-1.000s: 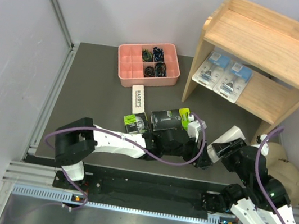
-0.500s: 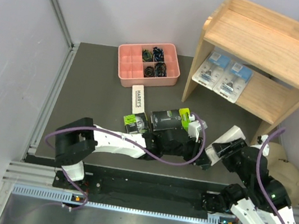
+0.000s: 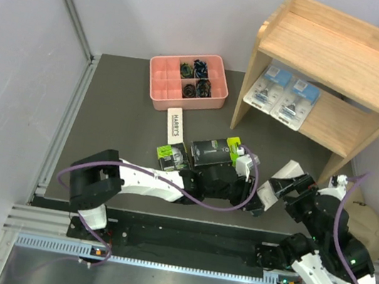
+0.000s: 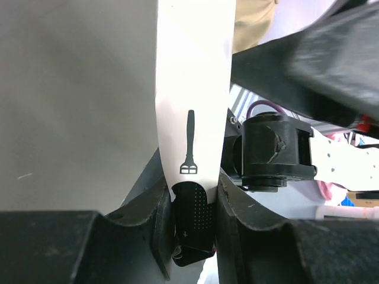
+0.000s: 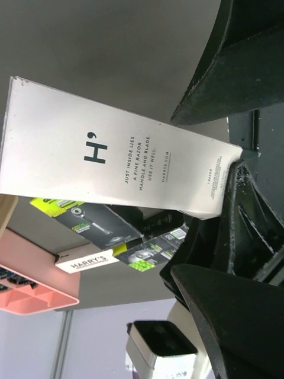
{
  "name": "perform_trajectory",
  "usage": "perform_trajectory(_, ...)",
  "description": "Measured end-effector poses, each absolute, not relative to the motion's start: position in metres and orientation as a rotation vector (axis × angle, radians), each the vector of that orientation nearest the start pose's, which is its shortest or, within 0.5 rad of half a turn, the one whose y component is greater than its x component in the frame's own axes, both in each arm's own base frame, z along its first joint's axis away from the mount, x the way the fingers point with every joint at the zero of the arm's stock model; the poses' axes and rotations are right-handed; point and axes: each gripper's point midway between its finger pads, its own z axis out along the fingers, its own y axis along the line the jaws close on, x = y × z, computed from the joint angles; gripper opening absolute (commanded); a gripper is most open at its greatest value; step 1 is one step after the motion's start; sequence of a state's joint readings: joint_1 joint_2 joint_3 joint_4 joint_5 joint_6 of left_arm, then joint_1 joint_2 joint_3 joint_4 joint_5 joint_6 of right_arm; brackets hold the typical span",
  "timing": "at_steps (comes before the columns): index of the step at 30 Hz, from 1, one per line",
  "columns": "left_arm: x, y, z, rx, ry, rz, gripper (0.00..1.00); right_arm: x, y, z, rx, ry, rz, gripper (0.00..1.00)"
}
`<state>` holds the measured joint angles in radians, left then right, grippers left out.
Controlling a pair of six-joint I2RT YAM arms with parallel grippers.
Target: Place and organize the shaving razors onto the shelf
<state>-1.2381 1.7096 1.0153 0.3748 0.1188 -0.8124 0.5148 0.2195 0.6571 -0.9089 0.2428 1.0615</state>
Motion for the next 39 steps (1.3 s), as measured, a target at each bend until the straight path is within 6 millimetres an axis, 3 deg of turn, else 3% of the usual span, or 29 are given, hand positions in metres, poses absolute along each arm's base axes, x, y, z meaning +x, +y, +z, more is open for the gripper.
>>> perform_trajectory(5, 0.118, -0.492, 0.162, 0.545, 2.116, -1.412, 0.00, 0.150, 0.074, 0.217, 0.701, 1.920, 0.754, 0.99)
perform_trajectory(15, 0.124, -0.486, 0.191, 0.519, 2.041, -1.413, 0.00, 0.138, 0.057, 0.259, 0.672, 1.785, 0.785, 0.99)
perform_trajectory(25, 0.133, -0.483, 0.200, 0.504, 2.030, -1.392, 0.00, 0.117, 0.043, 0.316, 0.632, 1.638, 0.855, 0.99)
perform_trajectory(28, 0.140, -0.487, 0.214, 0.499, 2.006, -1.402, 0.00, 0.115, 0.042, 0.321, 0.628, 1.626, 0.861, 0.99)
perform_trajectory(33, 0.164, -0.498, 0.256, 0.475, 1.917, -1.462, 0.00, 0.113, 0.040, 0.322, 0.623, 1.624, 0.856, 0.99)
perform_trajectory(39, 0.198, -0.513, 0.283, 0.435, 1.876, -1.528, 0.00, 0.110, 0.036, 0.327, 0.622, 1.611, 0.849, 0.99)
